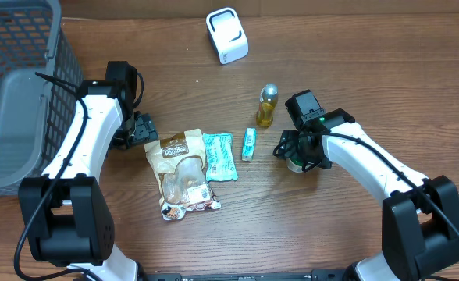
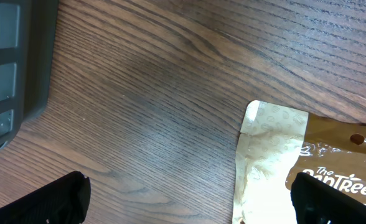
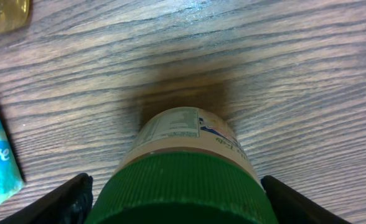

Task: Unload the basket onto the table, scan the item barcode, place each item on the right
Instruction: 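Lower the right gripper onto the jar and close on its lid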

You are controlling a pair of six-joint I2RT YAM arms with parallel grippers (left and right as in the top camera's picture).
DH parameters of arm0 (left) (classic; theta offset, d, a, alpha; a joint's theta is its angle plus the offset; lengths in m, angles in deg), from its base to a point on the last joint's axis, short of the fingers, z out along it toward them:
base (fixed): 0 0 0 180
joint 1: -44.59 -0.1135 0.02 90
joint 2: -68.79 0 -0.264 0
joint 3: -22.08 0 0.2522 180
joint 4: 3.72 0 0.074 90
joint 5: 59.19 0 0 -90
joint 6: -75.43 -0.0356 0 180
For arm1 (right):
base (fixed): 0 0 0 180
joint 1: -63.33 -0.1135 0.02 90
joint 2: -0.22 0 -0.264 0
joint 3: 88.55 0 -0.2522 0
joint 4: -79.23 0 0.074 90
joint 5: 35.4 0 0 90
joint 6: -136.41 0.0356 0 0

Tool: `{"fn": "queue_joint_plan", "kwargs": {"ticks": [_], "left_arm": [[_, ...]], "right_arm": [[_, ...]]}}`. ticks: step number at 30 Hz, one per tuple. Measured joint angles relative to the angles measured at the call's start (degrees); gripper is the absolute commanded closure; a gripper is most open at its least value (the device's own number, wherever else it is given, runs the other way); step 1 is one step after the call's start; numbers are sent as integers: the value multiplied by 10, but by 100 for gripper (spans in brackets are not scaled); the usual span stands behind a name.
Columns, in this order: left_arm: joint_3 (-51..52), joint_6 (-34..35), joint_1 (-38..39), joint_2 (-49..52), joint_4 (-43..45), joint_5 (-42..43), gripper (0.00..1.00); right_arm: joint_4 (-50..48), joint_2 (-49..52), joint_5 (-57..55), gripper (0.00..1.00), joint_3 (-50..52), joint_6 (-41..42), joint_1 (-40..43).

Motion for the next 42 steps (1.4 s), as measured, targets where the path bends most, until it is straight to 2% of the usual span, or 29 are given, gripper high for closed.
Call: {"fn": "queue_joint_plan", "kwargs": {"ticks": [2,6,15,17,19,21,31,42], "left_arm": [[0,0,0,0,0,0,0],[0,0,0,0,0,0,0],[0,0,0,0,0,0,0],[0,0,0,0,0,0,0],[0,0,0,0,0,0,0],[0,0,0,0,0,0,0],[0,0,0,0,0,0,0],[0,0,0,0,0,0,1]], "right_arm": [[3,0,-1,30,0,-1,0],[10,0,-1,30,0,0,0],[12,0,6,19,0,0,0],[3,0,7,20,1,1,0],[-9,0,6,31,3,-1,0],[-14,0,6,37,6,-2,0],[-5,0,5,37,7,0,0],[67,3,41,39,-16,0,0]]}}
